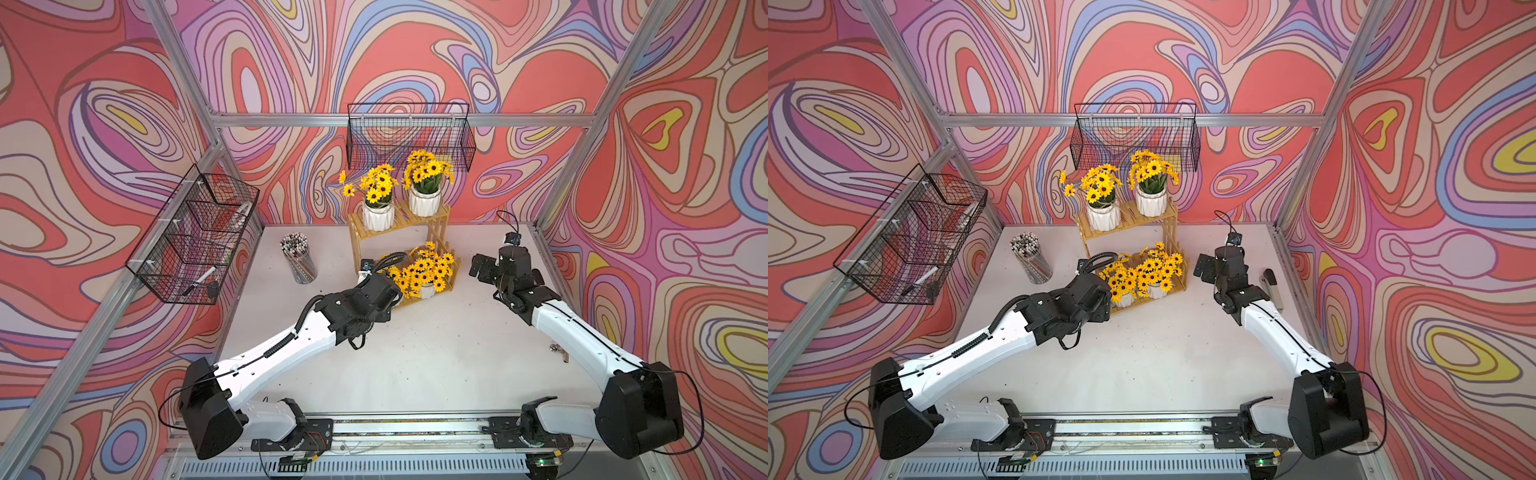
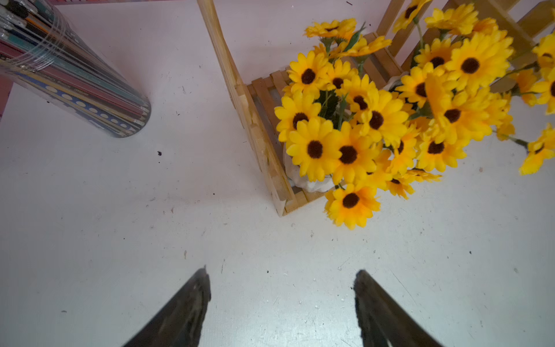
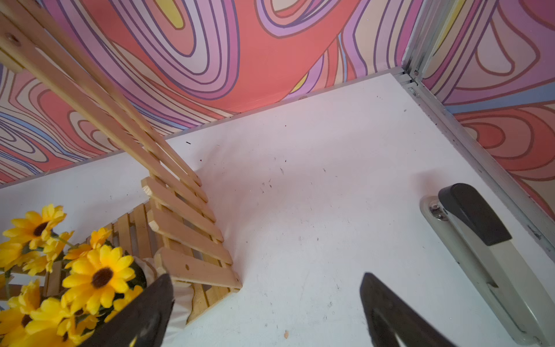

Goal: Take the sunflower pots off the shelves
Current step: Adjust the shelf at the center of the board.

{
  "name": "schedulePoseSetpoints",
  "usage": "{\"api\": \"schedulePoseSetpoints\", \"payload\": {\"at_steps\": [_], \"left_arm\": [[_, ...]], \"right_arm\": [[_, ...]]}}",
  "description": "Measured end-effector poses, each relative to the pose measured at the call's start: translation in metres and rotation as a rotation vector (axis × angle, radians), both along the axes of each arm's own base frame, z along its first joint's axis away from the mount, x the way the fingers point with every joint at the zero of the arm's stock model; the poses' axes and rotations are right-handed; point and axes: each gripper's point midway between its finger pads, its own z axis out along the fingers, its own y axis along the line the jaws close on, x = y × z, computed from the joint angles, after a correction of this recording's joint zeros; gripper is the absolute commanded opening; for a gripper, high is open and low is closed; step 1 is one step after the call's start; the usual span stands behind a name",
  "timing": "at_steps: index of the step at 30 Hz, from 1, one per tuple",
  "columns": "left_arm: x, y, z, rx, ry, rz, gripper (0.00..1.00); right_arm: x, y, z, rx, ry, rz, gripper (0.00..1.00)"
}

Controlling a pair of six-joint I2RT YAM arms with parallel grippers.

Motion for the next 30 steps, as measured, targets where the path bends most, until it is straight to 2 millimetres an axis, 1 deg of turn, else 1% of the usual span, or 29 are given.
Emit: {"api": "schedulePoseSetpoints", "payload": {"at_steps": [4, 12, 20, 30], "left_arm": [[0.003, -0.003, 0.001, -0.011, -0.009, 0.001, 0.74], [0.008, -0.008, -0.018, 0.017, 0.026, 0.015, 0.66], [0.014, -0.009, -0.017, 0.018, -0.001, 0.033, 0.64], [0.021, -0.012, -0.028, 0.049, 0.001, 0.046, 0.59]], "right_arm": [[0.000, 0.000, 0.000, 0.000, 0.000, 0.000, 0.98], [0.000, 0.000, -0.001, -0.004, 0.004, 0.002, 0.98], [-0.002, -0.001, -0.004, -0.009, 0.017, 0.002, 0.98], [-0.002, -0.001, -0.006, -0.012, 0.024, 0.003, 0.98]]}}
